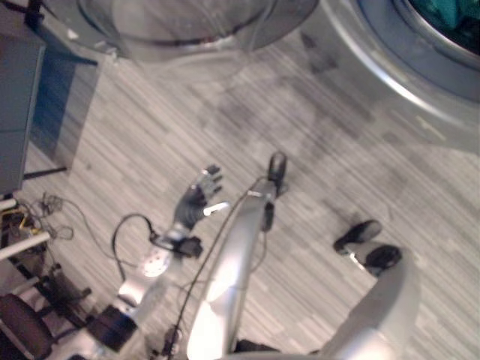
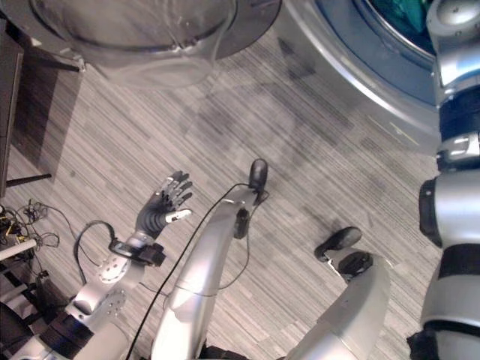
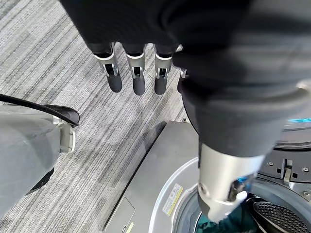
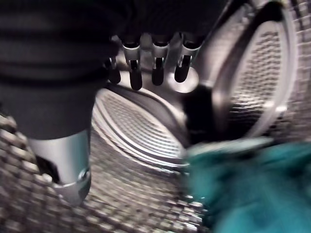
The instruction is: Grab the laundry basket,head to the washer,open it,put in the laundry and shut it.
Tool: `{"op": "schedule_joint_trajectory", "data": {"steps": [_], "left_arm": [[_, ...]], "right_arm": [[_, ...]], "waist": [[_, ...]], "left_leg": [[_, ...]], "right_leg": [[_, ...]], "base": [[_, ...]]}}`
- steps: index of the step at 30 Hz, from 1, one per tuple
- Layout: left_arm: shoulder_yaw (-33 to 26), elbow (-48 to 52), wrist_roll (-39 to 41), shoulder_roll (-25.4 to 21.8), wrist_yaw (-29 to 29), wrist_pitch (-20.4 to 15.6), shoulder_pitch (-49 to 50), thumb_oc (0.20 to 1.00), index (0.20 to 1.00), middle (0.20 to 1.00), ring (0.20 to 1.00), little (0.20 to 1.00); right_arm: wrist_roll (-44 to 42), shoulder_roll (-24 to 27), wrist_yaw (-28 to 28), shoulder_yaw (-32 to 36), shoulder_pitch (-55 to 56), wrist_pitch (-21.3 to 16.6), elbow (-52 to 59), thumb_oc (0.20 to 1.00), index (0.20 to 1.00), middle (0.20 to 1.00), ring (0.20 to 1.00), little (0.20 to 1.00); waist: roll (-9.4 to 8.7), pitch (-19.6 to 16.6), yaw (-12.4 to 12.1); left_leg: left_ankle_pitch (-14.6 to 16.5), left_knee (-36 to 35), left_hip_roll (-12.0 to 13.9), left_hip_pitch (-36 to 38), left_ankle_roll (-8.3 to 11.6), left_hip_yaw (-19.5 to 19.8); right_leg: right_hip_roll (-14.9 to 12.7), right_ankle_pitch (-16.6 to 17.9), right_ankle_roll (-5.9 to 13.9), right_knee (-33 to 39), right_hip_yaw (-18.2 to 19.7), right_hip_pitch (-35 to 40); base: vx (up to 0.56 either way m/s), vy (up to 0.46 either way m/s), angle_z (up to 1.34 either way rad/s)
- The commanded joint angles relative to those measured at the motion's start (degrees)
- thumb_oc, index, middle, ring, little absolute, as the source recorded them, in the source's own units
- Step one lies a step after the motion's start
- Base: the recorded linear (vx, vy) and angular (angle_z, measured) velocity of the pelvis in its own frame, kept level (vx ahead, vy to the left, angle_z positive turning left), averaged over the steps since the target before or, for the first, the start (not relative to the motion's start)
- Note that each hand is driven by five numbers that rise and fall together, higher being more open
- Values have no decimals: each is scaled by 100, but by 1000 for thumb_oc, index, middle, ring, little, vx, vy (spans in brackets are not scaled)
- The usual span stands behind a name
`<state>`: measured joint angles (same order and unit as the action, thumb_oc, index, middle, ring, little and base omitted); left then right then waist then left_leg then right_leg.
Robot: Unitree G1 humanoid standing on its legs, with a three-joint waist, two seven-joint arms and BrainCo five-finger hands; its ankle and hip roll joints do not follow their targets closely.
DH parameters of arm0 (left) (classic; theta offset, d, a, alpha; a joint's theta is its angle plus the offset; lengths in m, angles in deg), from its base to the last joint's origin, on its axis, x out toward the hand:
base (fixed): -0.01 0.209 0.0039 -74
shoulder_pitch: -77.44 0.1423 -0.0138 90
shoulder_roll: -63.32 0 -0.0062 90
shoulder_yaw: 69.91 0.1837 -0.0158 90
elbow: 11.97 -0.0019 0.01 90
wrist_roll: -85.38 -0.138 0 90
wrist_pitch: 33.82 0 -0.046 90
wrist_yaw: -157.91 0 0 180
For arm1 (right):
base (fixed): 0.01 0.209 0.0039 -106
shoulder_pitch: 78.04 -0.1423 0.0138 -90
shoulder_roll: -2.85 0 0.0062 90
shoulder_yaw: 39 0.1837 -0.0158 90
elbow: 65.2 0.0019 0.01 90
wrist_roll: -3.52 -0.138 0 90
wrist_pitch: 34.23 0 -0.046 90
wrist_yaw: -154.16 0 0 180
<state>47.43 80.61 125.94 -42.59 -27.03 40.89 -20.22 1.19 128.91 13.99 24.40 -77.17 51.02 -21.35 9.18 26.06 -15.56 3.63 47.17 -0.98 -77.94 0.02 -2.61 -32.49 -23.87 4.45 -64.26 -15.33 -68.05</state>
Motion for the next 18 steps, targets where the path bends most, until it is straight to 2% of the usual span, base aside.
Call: {"op": "schedule_joint_trajectory", "data": {"steps": [1, 4, 8, 12, 14, 18], "left_arm": [[4, -177, -83, 83, 60, -162, 481, 1000, 1000, 1000, 1000, 1000], [-28, -207, -100, 115, 53, -157, 417, 1000, 1000, 1000, 1000, 1000], [-137, -209, -151, 121, 34, -179, 370, 1000, 1000, 1000, 1000, 1000], [-132, -200, -200, 88, -50, -229, 260, 1000, 1000, 1000, 1000, 1000], [-134, -200, -218, 96, -84, -248, 231, 1000, 1000, 1000, 1000, 1000], [-179, -309, -318, 245, -154, -288, 138, 1000, 1000, 1000, 1000, 1000]], "right_arm": [[306, 21, 288, 268, 1018, -305, 699, 1000, 1000, 1000, 1000, 1000], [323, -218, 233, 509, 1395, -379, 1141, 1000, 1000, 1000, 1000, 1000], [359, -867, -6, 971, 2317, -500, 1919, 1000, 1000, 1000, 1000, 1000], [305, -1616, 1, 1236, 2847, -546, 2044, 1000, 1000, 1000, 1000, 1000], [290, -1809, 10, 1248, 2961, -566, 2055, 1000, 1000, 1000, 1000, 1000], [616, -2377, -85, 1146, 3613, -545, 2403, 1000, 1000, 1000, 1000, 1000]], "waist": [[18, -859, -81], [-14, -839, -20], [-94, -727, 100], [-150, -597, 170], [-169, -558, 181], [-305, -504, 243]], "left_leg": [[843, 261, 260, -164, 349, 243], [821, 212, 284, -107, 346, 234], [655, -223, 327, 248, 346, 195], [377, -883, 378, 641, 367, 187], [283, -1093, 387, 765, 376, 187], [-121, -2038, 483, 1356, 430, 202]], "right_leg": [[210, 154, -1, 331, 276, -123], [246, 176, -8, 394, 271, -54], [416, 346, 25, 853, 137, 307], [592, 642, 114, 1490, -57, 695], [658, 750, 150, 1695, -107, 797], [840, 1142, 248, 2631, -260, 1337]], "base": [[0, 0, 0], [-15, 0, -1], [-72, 1, -7], [-91, 4, -15], [-71, 15, 2], [-86, 22, -10]]}}
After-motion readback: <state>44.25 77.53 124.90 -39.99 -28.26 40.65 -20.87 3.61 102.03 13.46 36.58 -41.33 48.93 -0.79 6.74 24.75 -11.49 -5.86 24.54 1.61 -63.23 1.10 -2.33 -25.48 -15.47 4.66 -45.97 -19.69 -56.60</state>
